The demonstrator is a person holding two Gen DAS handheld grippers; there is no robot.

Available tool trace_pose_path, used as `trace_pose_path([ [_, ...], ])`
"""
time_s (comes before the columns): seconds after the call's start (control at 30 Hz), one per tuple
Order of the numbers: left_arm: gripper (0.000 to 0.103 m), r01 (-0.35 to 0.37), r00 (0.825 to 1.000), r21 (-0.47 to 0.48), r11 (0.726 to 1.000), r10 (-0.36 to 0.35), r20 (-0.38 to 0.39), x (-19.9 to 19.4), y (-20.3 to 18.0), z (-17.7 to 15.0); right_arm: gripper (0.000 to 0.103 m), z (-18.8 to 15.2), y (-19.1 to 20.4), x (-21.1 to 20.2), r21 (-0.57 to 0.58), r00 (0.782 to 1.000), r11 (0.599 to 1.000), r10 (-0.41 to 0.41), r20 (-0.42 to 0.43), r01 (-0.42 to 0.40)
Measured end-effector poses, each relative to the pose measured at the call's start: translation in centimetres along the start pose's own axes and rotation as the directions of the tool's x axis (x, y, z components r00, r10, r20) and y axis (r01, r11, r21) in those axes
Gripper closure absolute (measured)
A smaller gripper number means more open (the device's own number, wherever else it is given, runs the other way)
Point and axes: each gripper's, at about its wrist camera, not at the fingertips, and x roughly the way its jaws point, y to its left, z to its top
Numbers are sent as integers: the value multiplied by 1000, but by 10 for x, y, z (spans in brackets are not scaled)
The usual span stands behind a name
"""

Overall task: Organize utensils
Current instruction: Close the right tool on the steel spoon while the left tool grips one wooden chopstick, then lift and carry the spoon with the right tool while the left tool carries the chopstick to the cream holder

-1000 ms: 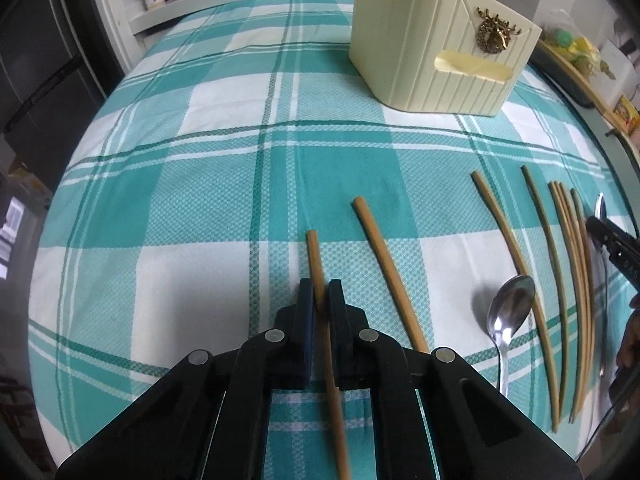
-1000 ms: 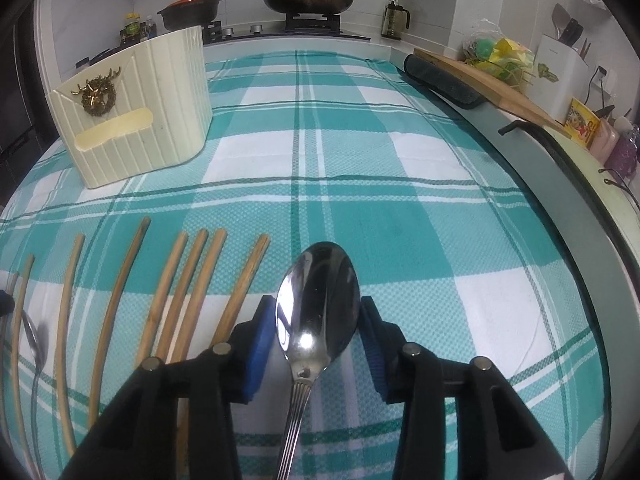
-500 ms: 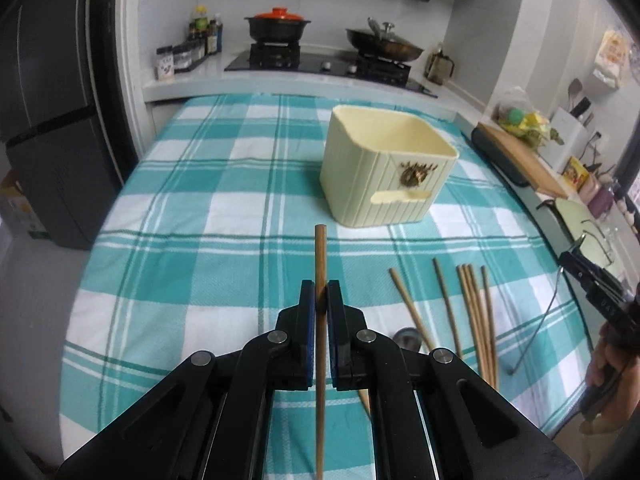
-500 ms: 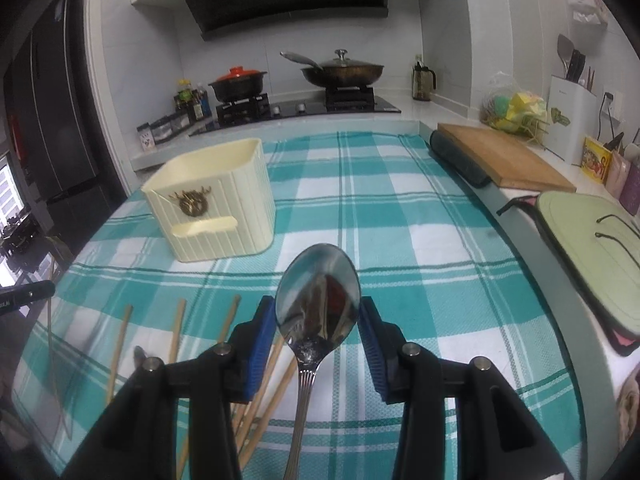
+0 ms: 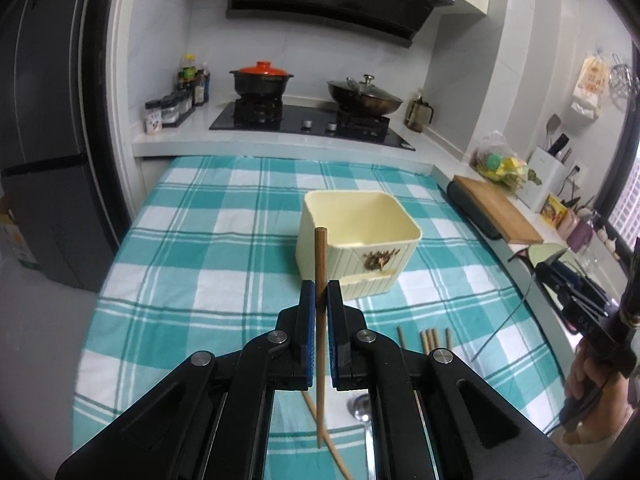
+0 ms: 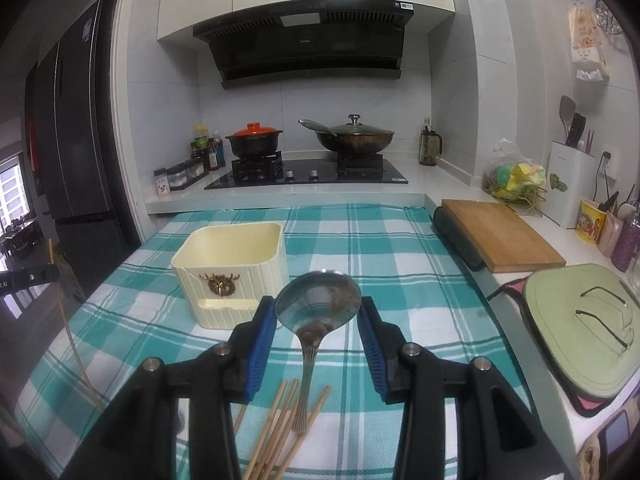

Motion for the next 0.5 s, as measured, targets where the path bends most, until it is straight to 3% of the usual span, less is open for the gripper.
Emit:
trace_pose_path([
  [0.3, 99, 12, 989, 41, 999, -18, 145, 7, -31, 115, 61, 98, 30, 24, -69, 994, 994, 89, 63, -85],
  [0.5, 99, -30, 971, -6, 1000, 31, 235, 48, -35, 166, 61, 152, 55, 62, -81, 985, 990, 126, 120, -116],
])
